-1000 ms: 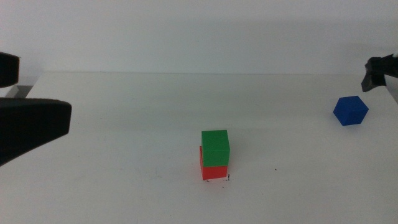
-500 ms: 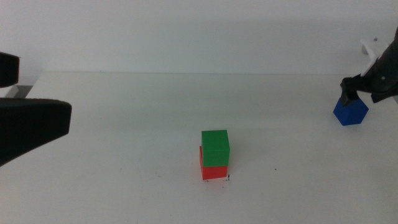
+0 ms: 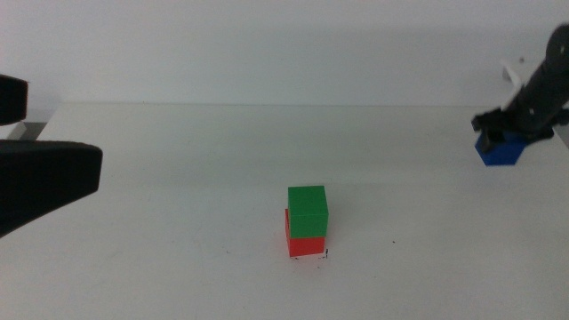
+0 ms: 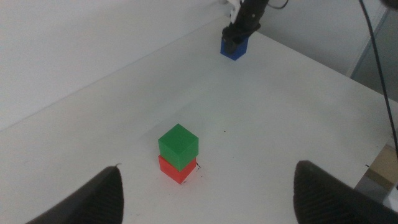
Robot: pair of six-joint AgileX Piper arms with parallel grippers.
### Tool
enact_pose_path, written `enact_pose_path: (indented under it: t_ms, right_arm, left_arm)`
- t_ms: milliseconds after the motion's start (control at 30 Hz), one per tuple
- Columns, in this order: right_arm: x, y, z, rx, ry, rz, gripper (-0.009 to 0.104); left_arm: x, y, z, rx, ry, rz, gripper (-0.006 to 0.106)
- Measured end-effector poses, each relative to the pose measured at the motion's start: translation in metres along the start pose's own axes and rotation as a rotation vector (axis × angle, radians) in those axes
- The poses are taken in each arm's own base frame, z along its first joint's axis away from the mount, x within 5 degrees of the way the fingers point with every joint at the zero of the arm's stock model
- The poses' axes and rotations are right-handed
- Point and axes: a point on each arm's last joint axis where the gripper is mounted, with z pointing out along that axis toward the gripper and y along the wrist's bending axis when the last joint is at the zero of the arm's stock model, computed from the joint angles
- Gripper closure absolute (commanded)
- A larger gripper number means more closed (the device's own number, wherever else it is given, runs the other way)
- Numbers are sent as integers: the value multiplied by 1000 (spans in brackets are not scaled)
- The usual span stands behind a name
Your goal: Stack red cubes first, then green, then blue cubes in a specific spot.
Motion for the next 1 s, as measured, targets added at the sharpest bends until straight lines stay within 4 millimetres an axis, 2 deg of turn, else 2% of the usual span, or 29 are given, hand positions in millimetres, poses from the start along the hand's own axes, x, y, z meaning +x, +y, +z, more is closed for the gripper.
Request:
enact_pose_path:
  t_ms: [100,200,300,400,533,667,867,1000]
  right_arm:
    - [1,37,-46,-15,-26,17,80]
    - [12,94,-97,-39,-86,43,81]
    - [36,157,-137,-89,-114,85,81]
    - [67,218,-156,-92,-109,108,81]
    - [101,277,-162,-55,-140,95,81]
    - [120,313,-151,-55,-150,81,81]
    - [120,330,-122,-10,-123,76,81]
    - [117,335,-111,16,-122,65,81]
  left_arm:
    - [0,0,0,0,0,0,7]
    - [0,0,0,0,0,0,7]
    - [0,0,0,0,0,0,7]
    - [0,0,0,0,0,0,7]
    - [0,0,0,0,0,0,7]
    - [0,0,0,0,0,0,7]
    - [0,0,0,-2,0,1,7]
    - [0,0,0,-3,0,2,7]
